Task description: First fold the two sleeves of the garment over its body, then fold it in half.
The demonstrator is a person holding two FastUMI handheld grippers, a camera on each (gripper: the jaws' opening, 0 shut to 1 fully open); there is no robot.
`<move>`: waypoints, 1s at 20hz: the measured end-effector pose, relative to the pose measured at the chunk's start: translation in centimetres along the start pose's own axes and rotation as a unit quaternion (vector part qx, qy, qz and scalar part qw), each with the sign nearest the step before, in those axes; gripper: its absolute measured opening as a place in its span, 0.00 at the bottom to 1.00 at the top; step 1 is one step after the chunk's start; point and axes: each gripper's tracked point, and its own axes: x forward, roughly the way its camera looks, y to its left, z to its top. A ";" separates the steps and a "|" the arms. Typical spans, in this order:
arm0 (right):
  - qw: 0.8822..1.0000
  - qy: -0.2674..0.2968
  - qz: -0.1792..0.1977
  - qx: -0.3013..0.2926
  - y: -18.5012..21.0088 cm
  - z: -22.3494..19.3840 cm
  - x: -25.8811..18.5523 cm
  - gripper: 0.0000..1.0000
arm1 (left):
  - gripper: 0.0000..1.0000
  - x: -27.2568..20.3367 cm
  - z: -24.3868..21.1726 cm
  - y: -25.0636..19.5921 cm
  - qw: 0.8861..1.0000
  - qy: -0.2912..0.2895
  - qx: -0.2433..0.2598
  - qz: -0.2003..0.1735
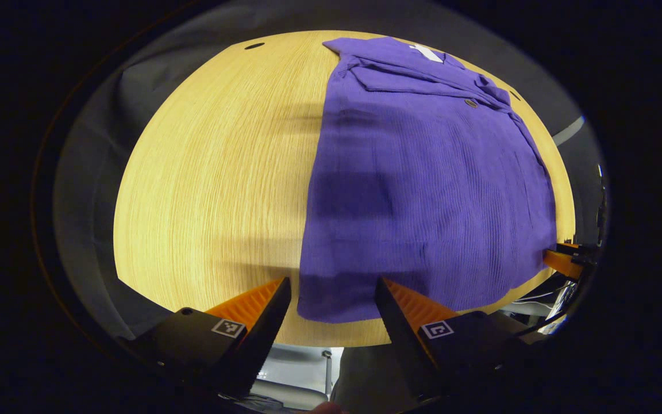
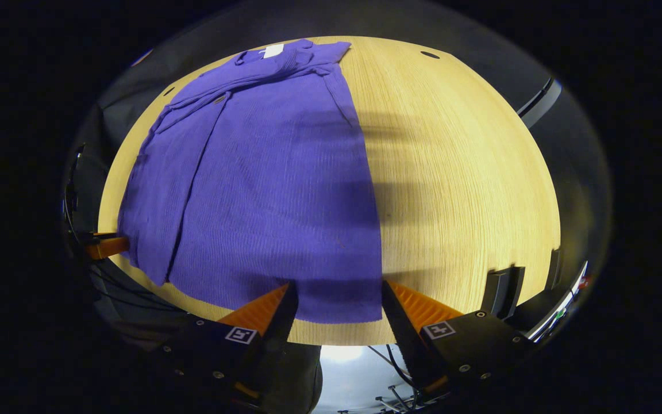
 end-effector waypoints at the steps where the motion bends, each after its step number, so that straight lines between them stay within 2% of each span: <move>1: 1.000 0.006 0.002 -0.003 0.2 0.0 0.1 0.86 | 0.95 0.0 0.1 0.0 1.000 0.007 0.004 0.000; 2: 1.000 0.010 0.003 -0.004 0.4 -0.1 0.1 0.82 | 0.95 0.1 0.1 -0.1 1.000 0.017 0.006 -0.001; 3: 1.000 0.015 0.003 -0.005 0.5 0.0 0.1 0.75 | 0.94 0.1 0.3 -0.4 1.000 0.022 0.007 -0.002; 4: 1.000 0.016 0.005 -0.002 0.8 0.1 0.1 0.70 | 0.84 0.2 0.4 -0.6 1.000 0.026 0.012 -0.005; 5: 1.000 0.016 0.008 0.004 0.9 0.4 0.2 0.59 | 0.80 0.1 0.7 -0.9 1.000 0.025 0.013 -0.010; 6: 1.000 0.016 0.017 0.017 1.2 0.5 0.2 0.61 | 0.59 0.4 0.9 -1.3 0.999 0.027 0.014 -0.017; 7: 0.999 0.016 0.027 0.038 1.5 0.7 0.3 0.29 | 0.45 0.5 1.2 -1.6 0.999 0.026 0.009 -0.024; 8: 0.997 0.016 0.037 0.063 1.7 0.9 0.3 0.19 | 0.30 0.6 1.2 -2.0 0.999 0.031 0.001 -0.036; 10: 0.994 0.026 0.059 0.094 1.9 0.8 0.3 0.12 | 0.11 0.1 1.1 -2.4 0.998 0.036 -0.007 -0.051; 14: 0.991 0.012 0.082 0.104 2.0 2.3 -1.0 0.07 | 0.06 -0.5 1.3 -2.5 0.995 0.043 -0.036 -0.080; 20: 0.990 -0.035 0.113 0.081 2.8 7.2 -4.4 0.07 | 0.05 -3.8 4.6 -2.9 0.993 0.005 -0.047 -0.109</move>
